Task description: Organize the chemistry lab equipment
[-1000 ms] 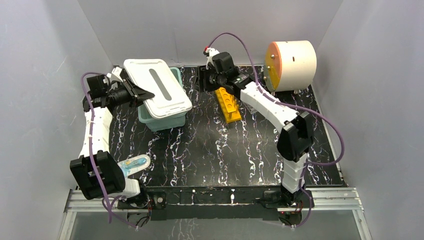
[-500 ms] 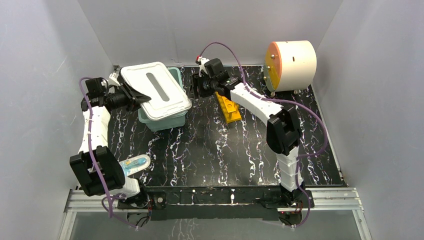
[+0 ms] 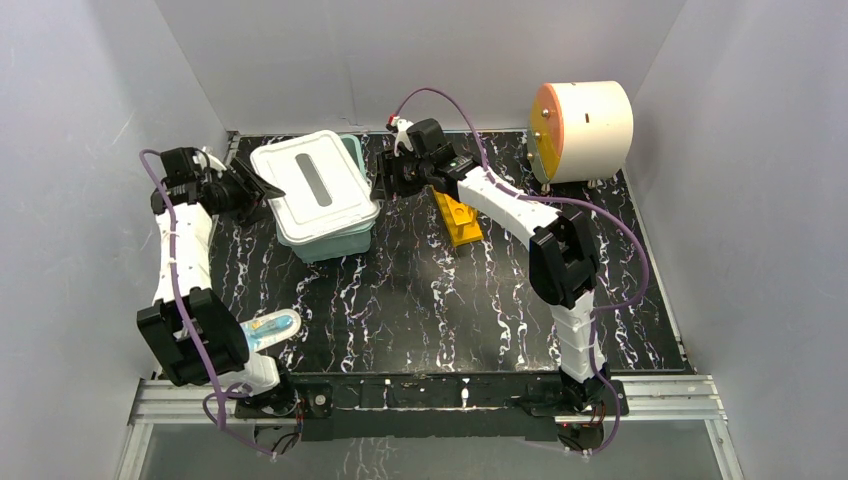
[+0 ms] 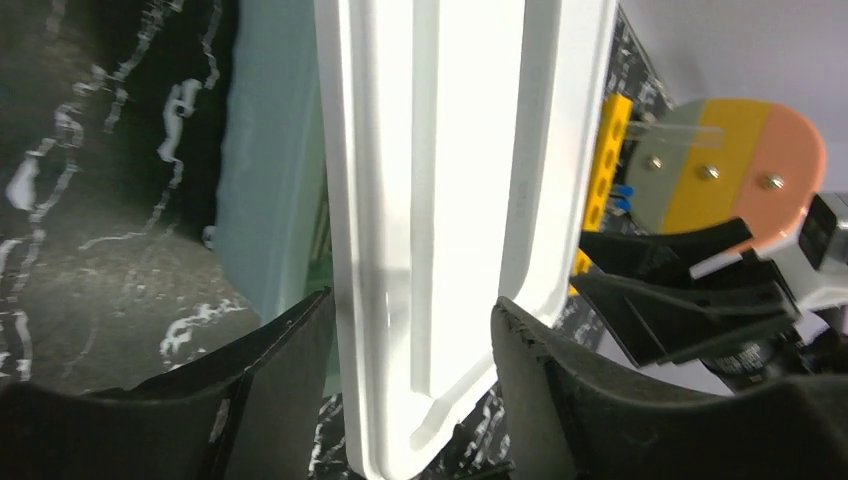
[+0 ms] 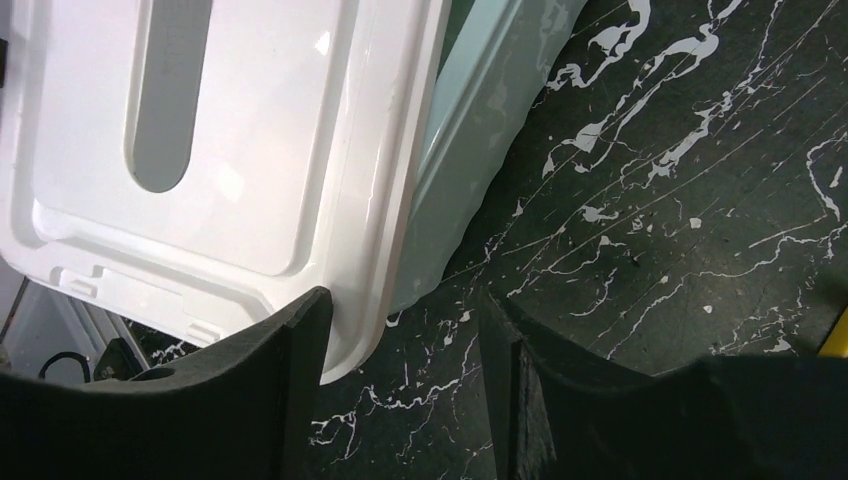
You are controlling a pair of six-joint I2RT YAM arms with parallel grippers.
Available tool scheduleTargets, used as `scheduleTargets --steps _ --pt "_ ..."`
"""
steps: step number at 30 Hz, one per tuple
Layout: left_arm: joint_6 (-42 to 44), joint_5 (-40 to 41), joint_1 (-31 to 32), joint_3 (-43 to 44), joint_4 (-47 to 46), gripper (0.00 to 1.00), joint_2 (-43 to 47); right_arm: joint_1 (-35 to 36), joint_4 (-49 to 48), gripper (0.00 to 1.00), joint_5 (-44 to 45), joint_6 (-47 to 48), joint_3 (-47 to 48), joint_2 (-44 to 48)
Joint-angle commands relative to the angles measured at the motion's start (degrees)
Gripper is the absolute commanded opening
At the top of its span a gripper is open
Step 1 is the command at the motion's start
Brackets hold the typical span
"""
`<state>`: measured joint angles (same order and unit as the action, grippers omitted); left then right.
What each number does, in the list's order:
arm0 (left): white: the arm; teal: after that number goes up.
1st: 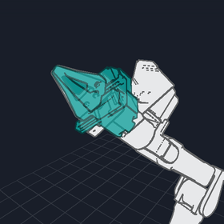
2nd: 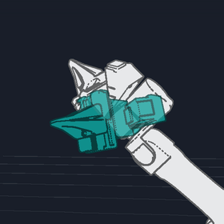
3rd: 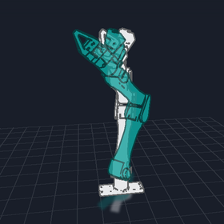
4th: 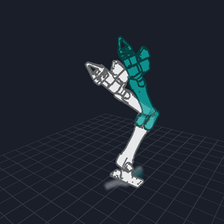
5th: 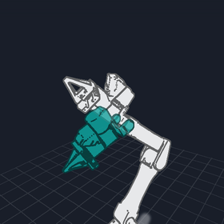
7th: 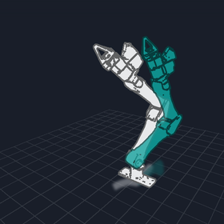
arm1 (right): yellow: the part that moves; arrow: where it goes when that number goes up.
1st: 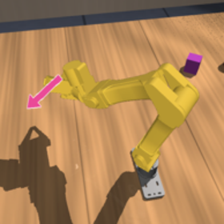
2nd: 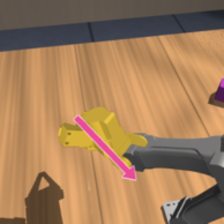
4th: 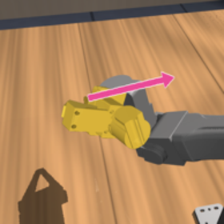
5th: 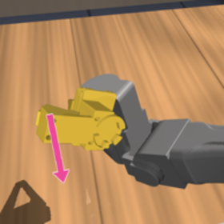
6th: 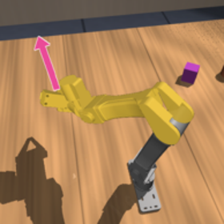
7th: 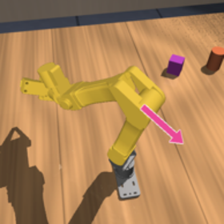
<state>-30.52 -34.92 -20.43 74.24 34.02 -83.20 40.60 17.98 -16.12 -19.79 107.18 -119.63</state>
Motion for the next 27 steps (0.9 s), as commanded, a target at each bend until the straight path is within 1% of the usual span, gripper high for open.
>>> scheduleTargets --steps 1,2,3,4,9,11,12,14,16,19,21,24,27 --pt "3.0 8.2 -0.3 4.0 5.2 0.6 0.1 0.3 -1.5 0.63 -1.5 -0.5 2.3 -0.5" --pt "3.4 9.0 -0.3 4.1 5.5 0.63 -0.1 0.3 -1.4 0.62 -1.6 -0.6 2.1 -0.4" --pt "3.4 9.2 -0.3 4.0 5.6 0.68 -0.3 0.3 -1.4 0.62 -1.7 -0.6 1.8 -0.1" --pt "3.4 9.1 -0.3 3.8 5.6 0.71 -0.6 0.3 -1.5 0.62 -1.8 -0.6 1.3 0.3" --pt "4.1 9.8 -0.3 3.3 5.4 0.72 -1.1 0.4 -2.3 0.6 -1.6 -0.5 -1.8 2.5" --pt "4.2 9.8 -0.4 3.3 5.3 0.68 -1.5 0.3 -2.7 0.6 -2.2 -0.6 -2.5 3.0" --pt "4.3 9.3 -0.3 3.4 5.2 0.64 -1.7 0.3 -2.7 0.6 -2.9 -0.7 -2.5 3.2" --pt "4.7 7.6 -0.3 3.2 4.5 0.52 -2.2 0.1 -1.9 0.59 -5.2 -0.6 -1.6 2.6" --pt "5.0 6.0 -0.3 3.3 4.2 0.44 -3.3 -0.5 -0.9 0.58 -8.6 -1.1 0.1 1.4" --pt "5.2 4.6 -0.3 3.7 4.0 0.34 -4.5 -1.3 -1.0 0.56 -10.5 -2.2 1.6 0.1" --pt "5.7 5.1 -0.3 3.9 3.9 0.31 -4.9 -1.5 -0.9 0.54 -11.0 -2.5 3.0 -0.9" --pt "6.3 5.5 -0.3 3.9 3.9 0.3 -5.5 -1.5 -0.8 0.45 -13.3 -3.2 4.0 -2.0" --pt "6.5 4.1 -0.3 4.1 3.3 0.28 -6.5 -1.5 -1.0 0.42 -14.2 -3.6 2.7 -1.5"
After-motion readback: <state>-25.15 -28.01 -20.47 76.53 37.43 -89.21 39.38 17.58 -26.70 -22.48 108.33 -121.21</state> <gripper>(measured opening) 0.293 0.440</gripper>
